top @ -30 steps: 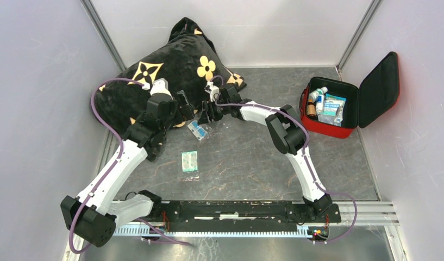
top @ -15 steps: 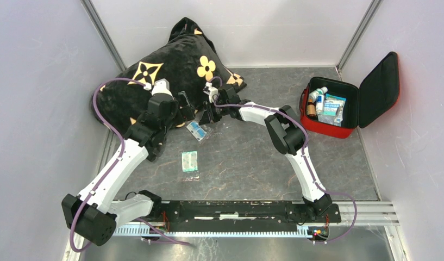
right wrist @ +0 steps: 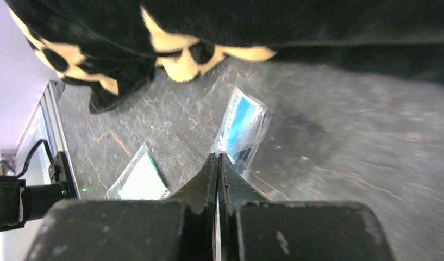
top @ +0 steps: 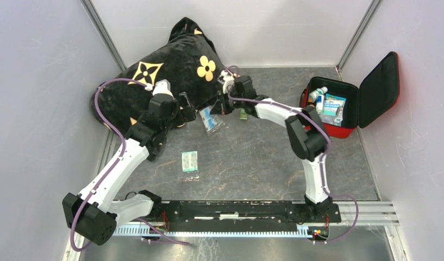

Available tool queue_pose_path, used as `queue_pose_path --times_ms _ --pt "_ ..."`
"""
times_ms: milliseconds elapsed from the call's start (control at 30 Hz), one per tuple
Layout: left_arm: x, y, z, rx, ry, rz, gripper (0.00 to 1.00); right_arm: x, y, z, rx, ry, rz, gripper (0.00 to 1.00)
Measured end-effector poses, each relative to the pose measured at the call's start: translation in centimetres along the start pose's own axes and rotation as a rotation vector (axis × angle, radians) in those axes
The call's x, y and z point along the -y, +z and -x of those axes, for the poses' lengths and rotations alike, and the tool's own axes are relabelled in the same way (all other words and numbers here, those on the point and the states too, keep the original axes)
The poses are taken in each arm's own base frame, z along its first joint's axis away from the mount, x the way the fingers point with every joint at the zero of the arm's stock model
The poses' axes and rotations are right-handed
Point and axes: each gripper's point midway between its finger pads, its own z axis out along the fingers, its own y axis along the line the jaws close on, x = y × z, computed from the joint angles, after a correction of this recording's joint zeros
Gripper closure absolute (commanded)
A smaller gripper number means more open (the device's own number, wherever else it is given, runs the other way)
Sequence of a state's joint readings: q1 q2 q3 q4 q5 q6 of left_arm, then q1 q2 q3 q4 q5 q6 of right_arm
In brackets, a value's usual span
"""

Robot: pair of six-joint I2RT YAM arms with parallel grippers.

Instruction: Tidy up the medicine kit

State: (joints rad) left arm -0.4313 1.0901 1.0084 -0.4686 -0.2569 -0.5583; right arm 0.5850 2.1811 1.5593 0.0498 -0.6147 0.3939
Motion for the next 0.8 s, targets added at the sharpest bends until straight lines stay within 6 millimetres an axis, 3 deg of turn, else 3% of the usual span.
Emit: queue_pose_path --times_ms 100,200,300,367,467,567,800 --pt "0.2 0.3 -0.2 -0.007 0.001 -0.005 0.00 -0.1 -4.6 4.1 0.110 -0.040 -0.052 1.00" --pt "0.5 0.9 -0.8 -0.033 0.005 -0.015 0.00 0.5 -10.7 8.4 0.240 -0.086 -0.127 1.00" --pt "0.7 1.7 -1.5 -0.063 0.009 -0.023 0.00 2.9 -18.6 12.2 0.382 -0.122 -0.257 1.00" --pt "0.8 2.2 -2.0 -0.081 0.012 -0.023 0.00 5.3 -23.3 13.2 0.441 -0.124 -0.370 1.00" --pt "1.1 2.7 -2.6 -0.106 0.015 -0.035 0.00 9.6 -30.9 13.2 0.507 -0.091 -0.574 1.00" --pt "1.5 3.3 -3.1 -0.127 0.016 -0.053 0.00 13.9 -37.3 11.3 0.523 -0.021 -0.781 1.00" --pt "1.8 3.9 -4.1 -0.168 0.020 -0.067 0.00 19.8 -46.1 5.5 0.431 0.118 -1.162 1.00"
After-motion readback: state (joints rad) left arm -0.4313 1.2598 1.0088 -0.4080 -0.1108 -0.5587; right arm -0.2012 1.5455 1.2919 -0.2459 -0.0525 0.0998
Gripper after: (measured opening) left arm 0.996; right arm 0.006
